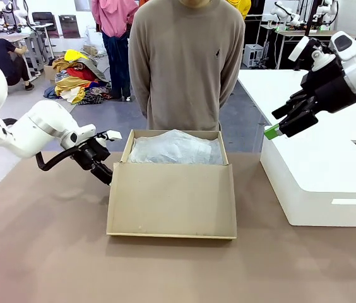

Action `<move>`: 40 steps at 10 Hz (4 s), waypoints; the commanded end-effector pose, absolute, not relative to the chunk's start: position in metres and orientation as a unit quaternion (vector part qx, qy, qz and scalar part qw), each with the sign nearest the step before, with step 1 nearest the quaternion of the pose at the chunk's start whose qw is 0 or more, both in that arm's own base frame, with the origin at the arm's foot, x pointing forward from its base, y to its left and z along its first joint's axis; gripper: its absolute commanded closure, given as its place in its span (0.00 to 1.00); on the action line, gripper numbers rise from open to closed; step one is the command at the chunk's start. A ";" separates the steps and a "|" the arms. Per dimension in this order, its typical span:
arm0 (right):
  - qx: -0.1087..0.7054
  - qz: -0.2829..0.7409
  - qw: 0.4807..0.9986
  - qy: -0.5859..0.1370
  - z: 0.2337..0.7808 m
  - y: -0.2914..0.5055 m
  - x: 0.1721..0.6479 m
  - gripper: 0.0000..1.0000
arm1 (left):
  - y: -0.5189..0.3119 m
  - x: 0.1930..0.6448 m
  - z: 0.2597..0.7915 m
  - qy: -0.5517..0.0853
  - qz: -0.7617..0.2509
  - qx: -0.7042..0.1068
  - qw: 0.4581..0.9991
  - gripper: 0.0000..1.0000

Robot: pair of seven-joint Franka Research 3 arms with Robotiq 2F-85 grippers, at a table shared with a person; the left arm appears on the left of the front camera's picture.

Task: Pack the shoes into the box.
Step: Close the Shoes Box, then press down on the lid of the Shoes Box.

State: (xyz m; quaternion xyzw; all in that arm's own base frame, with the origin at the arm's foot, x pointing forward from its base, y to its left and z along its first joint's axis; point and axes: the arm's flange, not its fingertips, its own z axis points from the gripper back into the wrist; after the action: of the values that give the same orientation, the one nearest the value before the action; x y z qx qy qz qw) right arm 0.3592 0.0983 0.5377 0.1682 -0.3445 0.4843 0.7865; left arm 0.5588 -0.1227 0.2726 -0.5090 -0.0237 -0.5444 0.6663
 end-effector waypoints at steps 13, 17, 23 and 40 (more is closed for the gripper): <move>0.177 0.489 0.779 -0.351 0.537 0.098 0.362 0.00 | -0.112 0.554 0.299 -0.084 -0.503 -0.647 0.567 1.00; 0.177 0.489 0.779 -0.351 0.537 0.098 0.362 0.00 | -0.103 0.551 0.312 -0.138 -0.478 -0.672 0.548 1.00; 0.177 0.489 0.779 -0.351 0.537 0.098 0.362 0.00 | -0.102 0.554 0.353 -0.246 -0.464 -0.552 0.647 1.00; 0.177 0.489 0.779 -0.351 0.537 0.098 0.362 0.00 | -0.084 0.566 0.395 -0.270 -0.452 -0.445 0.725 1.00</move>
State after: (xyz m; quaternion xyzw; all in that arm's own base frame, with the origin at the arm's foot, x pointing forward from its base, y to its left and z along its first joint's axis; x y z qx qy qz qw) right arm 0.3592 0.0983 0.5377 0.1682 -0.3444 0.4843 0.7865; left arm 0.5650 -0.0827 0.3948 -0.4447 -0.2560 -0.4506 0.7305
